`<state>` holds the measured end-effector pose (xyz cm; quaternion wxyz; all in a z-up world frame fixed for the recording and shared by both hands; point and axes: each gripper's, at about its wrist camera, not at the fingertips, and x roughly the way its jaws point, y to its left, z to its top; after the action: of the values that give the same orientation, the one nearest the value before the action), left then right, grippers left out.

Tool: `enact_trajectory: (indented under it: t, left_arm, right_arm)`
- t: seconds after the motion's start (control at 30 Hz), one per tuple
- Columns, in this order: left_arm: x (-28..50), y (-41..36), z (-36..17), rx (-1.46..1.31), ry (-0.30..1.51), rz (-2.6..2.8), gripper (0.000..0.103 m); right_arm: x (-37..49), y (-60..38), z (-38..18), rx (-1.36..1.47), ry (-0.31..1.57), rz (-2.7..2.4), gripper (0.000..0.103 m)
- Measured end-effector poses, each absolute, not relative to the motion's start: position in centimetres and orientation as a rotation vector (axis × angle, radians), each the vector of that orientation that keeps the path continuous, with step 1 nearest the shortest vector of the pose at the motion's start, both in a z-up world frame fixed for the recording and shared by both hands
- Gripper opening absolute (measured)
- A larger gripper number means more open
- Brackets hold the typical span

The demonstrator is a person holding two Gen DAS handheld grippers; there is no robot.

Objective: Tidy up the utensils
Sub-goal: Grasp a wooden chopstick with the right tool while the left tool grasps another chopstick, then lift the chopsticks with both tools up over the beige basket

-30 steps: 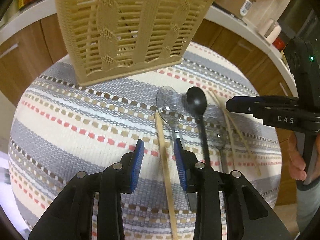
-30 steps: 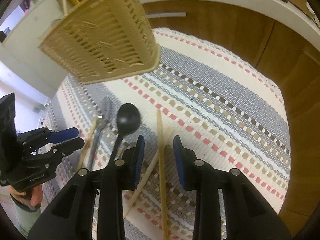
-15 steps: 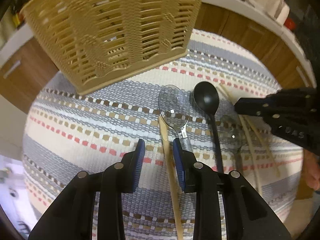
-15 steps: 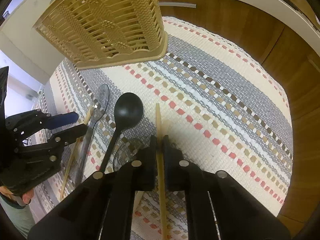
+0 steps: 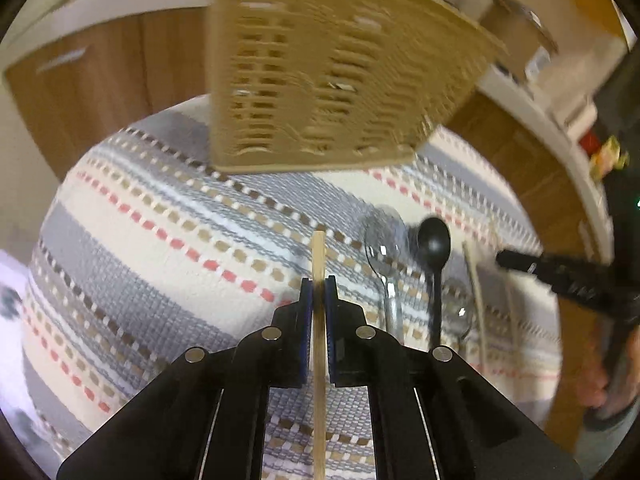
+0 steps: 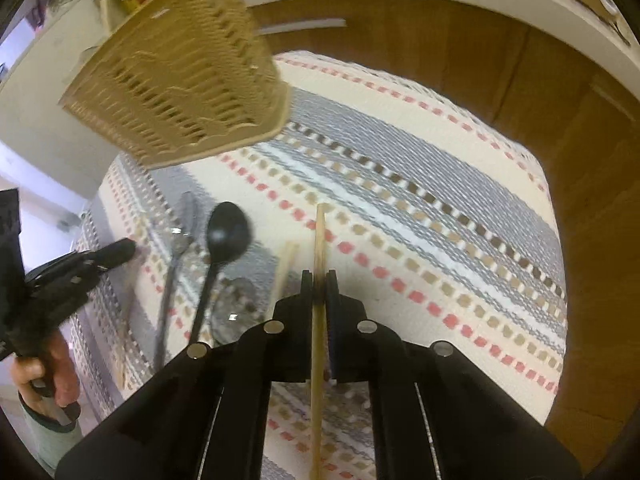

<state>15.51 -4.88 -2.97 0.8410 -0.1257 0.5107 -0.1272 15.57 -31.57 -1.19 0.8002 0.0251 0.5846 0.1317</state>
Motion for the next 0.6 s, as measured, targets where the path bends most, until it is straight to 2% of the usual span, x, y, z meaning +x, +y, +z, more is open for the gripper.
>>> enact_trajectory:
  t: [0.27, 0.6]
  left_arm:
    - [14.6, -2.0, -2.6, -0.399, 1.040, -0.262, 0.004]
    - [14.2, -1.2, -1.9, -0.409, 1.013, -0.294, 0.004]
  right_arm:
    - [16.1, -31.3, -2.1, 0.001, 1.291, 0.247, 0.005]
    - [15.7, -30.0, -1.9, -0.112, 1.323, 0.244, 0.008]
